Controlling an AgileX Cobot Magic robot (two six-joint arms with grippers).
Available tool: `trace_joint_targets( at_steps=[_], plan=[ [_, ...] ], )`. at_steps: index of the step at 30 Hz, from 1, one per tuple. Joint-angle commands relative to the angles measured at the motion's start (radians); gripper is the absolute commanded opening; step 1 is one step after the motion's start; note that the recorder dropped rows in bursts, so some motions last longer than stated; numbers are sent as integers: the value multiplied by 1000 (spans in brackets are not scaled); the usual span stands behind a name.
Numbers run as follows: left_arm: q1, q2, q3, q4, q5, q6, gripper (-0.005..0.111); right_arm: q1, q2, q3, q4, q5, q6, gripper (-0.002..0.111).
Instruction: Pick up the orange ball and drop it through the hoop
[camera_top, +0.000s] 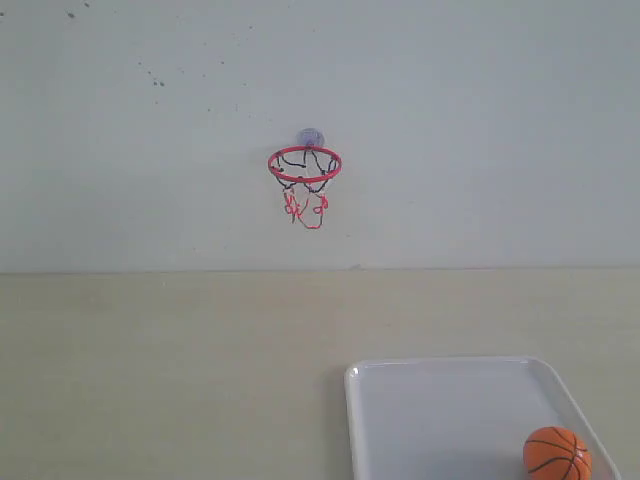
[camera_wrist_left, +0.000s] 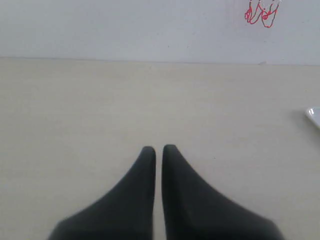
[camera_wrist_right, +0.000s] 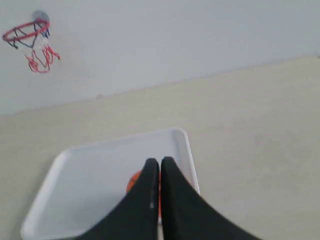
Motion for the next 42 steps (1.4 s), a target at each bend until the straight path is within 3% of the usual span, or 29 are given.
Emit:
trace_joint_targets(
  at_steps=[1, 5, 6, 8, 14, 18, 24, 26, 28, 30, 31, 33, 42],
  plan=[
    [-7, -2, 3, 4, -7, 2, 4, 2, -8, -1, -1, -211, -2, 0],
    [-7, -2, 3, 4, -7, 2, 4, 2, -4, -1, 2, -803, -29, 0],
    [-7, -2, 3, 4, -7, 2, 4, 2, -4, -1, 24, -859, -29, 0],
    [-7, -2, 3, 4, -7, 2, 4, 2, -4, -86, 108, -772, -81, 0],
    [-7, -2, 3, 4, -7, 2, 4, 2, 207, -416, 280, -150, -504, 0],
    [-7, -2, 3, 4, -7, 2, 4, 2, 513, -602, 280, 216, -499, 0],
    [-7, -2, 3, 4, -7, 2, 4, 2, 913, -757, 304, 544, -391, 0],
    [-7, -2, 3, 4, -7, 2, 4, 2, 1019, -780, 318, 589, -409, 0],
    [-7, -2, 3, 4, -7, 2, 4, 2, 1099, -785, 345, 596, -416, 7],
    [-7, -2, 3, 4, -7, 2, 4, 2, 1166, -785, 370, 589, -438, 27],
    [-7, -2, 3, 4, -7, 2, 4, 2, 1205, -785, 371, 579, -450, 48],
    [-7, -2, 3, 4, -7, 2, 4, 2, 1258, -785, 382, 540, -464, 76],
    [-7, -2, 3, 4, -7, 2, 4, 4, 1460, -802, 442, 402, -480, 69]
  ],
)
